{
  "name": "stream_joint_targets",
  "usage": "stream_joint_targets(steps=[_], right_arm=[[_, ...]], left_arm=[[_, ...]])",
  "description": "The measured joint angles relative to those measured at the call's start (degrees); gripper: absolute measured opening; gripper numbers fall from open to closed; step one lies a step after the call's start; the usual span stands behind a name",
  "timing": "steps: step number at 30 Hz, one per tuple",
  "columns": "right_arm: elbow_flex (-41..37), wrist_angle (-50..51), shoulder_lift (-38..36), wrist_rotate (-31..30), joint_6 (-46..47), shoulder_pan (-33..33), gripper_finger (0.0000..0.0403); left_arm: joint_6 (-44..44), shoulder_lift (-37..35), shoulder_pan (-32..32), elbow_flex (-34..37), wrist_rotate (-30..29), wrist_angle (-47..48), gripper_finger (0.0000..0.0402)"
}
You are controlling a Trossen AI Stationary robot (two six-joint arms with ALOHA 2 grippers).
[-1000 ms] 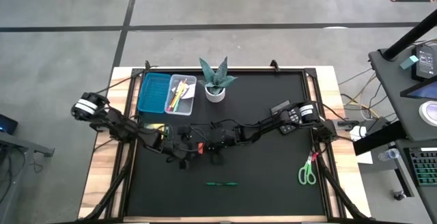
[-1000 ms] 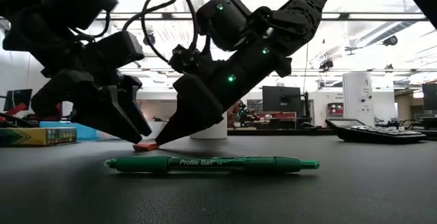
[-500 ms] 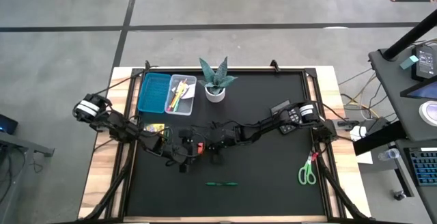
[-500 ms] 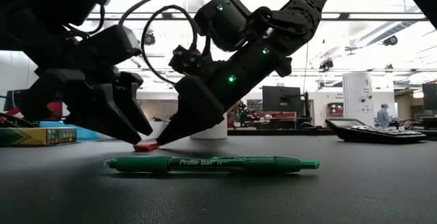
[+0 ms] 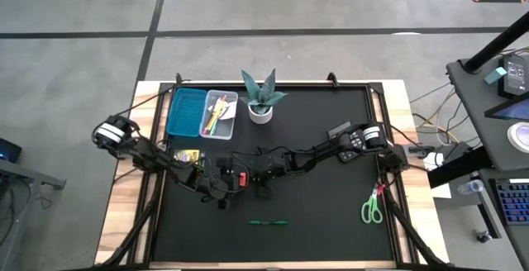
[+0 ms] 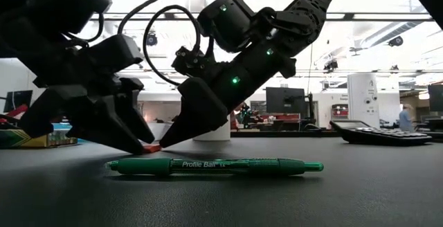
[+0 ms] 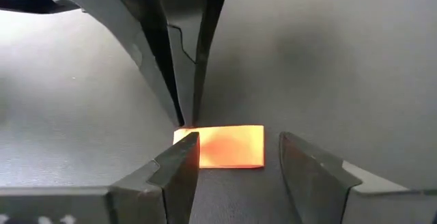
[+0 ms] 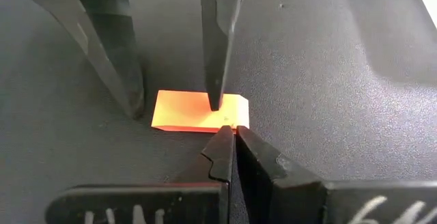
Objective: Pack school essentials
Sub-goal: Put the orange eraser into the blue supply box
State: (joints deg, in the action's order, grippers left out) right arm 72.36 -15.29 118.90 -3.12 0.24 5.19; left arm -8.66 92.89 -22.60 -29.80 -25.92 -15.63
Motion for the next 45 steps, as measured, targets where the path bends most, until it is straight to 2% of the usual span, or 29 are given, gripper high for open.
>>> stream_joint_targets(steps=[3, 6, 10, 14, 16, 22, 28, 32, 35, 41, 45], right_arm=[[0.0, 0.0, -0.1, 0.0, 0.0, 0.0, 0.0011], [0.0, 0.0, -0.1, 0.0, 0.0, 0.0, 0.0011], [0.0, 0.0, -0.1, 0.0, 0.0, 0.0, 0.0011], [0.0, 0.0, -0.1, 0.1, 0.0, 0.0, 0.0011], [0.0, 0.0, -0.1, 0.1, 0.0, 0.0, 0.0011], [-0.2, 2.0, -2.6, 0.1, -0.4, 0.1, 0.0011], [-3.4, 5.5, -10.3, 0.0, -1.6, 0.2, 0.0011], [-8.4, 5.6, -16.7, -4.2, -2.0, 0.2, 0.0011], [-12.9, 5.6, -22.6, -7.9, -2.4, 0.2, 0.0011], [-21.2, 3.6, -33.9, -10.9, -2.3, 0.2, 0.0011], [-25.8, 0.2, -39.8, -11.0, -2.2, 0.2, 0.0011]], left_arm=[[-0.5, 0.4, 0.1, 0.1, -0.4, 0.1, 0.018], [-2.7, 1.0, 0.4, 0.3, -0.6, 0.2, 0.0157], [-5.1, 1.9, 0.4, 0.8, -0.9, 0.1, 0.01], [-6.6, 2.3, 0.4, 0.9, -0.8, 0.1, 0.0026], [-7.3, 2.2, 0.4, 1.0, -0.8, -0.2, 0.0009], [-7.0, 0.4, 0.3, 1.2, -1.2, -3.4, 0.0001], [-5.5, -3.8, 0.5, 1.5, -2.8, -2.8, 0.0], [-2.7, -7.8, 0.4, 1.4, -4.1, -3.4, 0.0001], [-1.0, -11.3, 0.9, 1.5, -7.9, -3.0, 0.0001], [0.0, -18.5, 5.4, 1.8, -15.4, -1.2, 0.0001], [-2.7, -22.6, 11.8, 2.2, -16.6, 3.4, 0.0001]])
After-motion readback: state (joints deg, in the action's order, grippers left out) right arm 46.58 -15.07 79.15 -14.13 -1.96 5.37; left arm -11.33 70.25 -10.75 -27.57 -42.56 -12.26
